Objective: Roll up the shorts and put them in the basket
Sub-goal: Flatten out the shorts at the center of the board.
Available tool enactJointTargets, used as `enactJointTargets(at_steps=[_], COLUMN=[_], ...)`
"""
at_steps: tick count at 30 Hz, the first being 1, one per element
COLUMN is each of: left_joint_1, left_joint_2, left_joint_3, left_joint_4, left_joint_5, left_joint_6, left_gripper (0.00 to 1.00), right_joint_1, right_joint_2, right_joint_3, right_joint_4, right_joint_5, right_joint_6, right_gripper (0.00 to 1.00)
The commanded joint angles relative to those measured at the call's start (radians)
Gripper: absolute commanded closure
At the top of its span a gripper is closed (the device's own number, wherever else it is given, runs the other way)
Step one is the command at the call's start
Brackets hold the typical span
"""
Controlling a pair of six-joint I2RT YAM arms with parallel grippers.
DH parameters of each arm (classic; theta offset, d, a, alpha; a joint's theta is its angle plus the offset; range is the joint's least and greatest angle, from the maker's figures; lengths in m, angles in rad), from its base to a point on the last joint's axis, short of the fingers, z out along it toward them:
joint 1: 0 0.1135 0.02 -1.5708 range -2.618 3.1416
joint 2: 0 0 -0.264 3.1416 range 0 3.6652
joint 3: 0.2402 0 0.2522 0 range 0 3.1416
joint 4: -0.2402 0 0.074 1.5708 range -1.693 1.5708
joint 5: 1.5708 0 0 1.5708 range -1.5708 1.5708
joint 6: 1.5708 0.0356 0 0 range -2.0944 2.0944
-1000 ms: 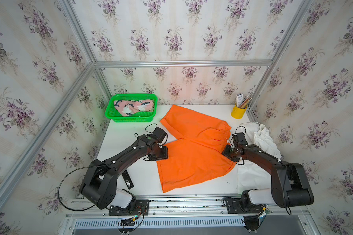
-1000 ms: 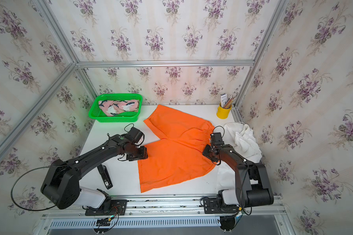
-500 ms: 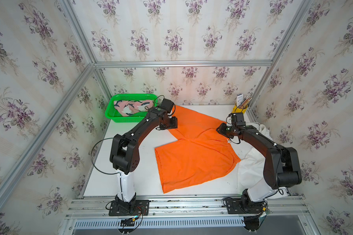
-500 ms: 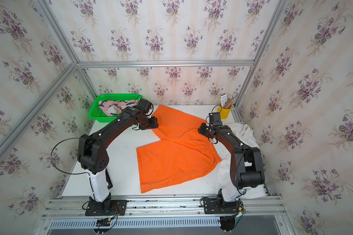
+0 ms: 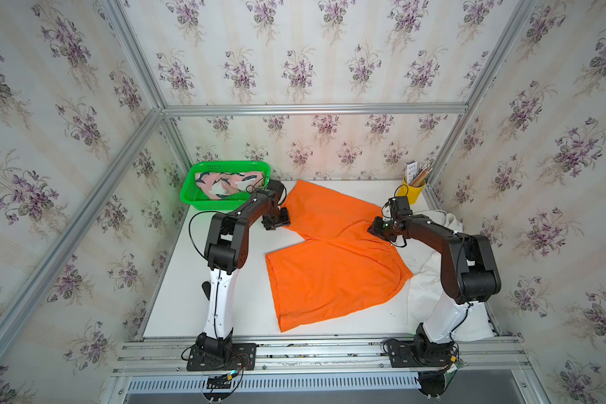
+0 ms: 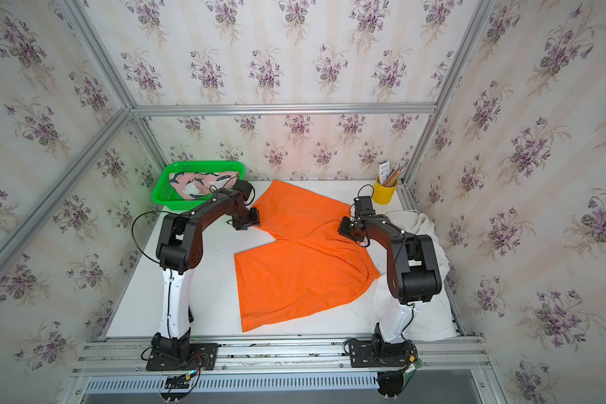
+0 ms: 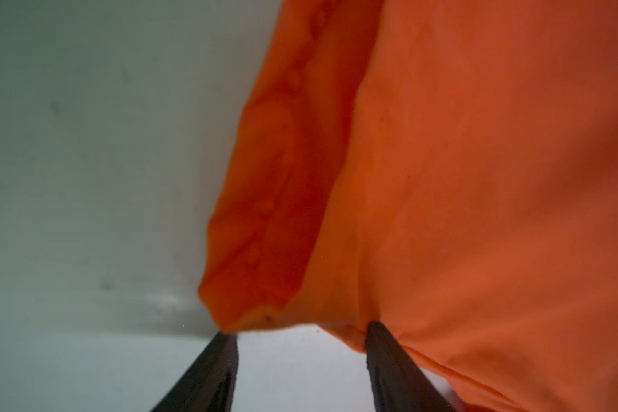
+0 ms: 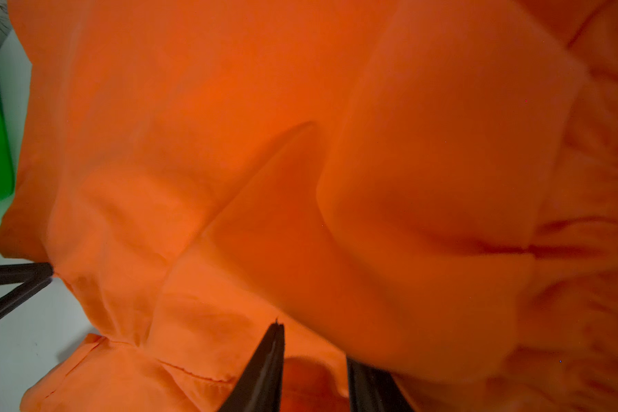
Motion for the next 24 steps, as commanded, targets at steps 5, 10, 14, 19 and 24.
enactJointTargets(at_steps=[5, 10, 14, 19, 24], left_joint_1=[0.041, 0.066, 0.065, 0.017, -0.118], left_joint_2=[0.029, -0.043, -0.172, -0.403, -0.608], left_joint_3=[-0.066, -0.041, -0.075, -0.256, -0.465], left_joint_4=[0.042, -0.013, -0.055, -0.067, -0.095], left_joint_5=[0.056, 0.020, 0.000, -0.001, -0.008], left_joint_6=[-0.019, 0.005, 0.024, 0.025, 0.000], left_gripper=[0.40, 0.39, 0.38, 0.38, 0.37], right_joint_1=[-0.001, -0.001, -0.001, 0.000, 0.000], right_joint_2=[0.113, 0.189, 0.200, 0.076, -0.106], right_joint_3=[0.010, 0.051, 0.071, 0.063, 0.023], right_joint_4=[0.123, 0.192, 0.238, 0.168, 0.008], right_joint_5=[-0.040, -0.043, -0.057, -0.028, -0.003], right_joint_6=[0.030, 0.087, 0.123, 0.096, 0.013], right_gripper=[0.65, 0.65, 0.65, 0.65, 0.63])
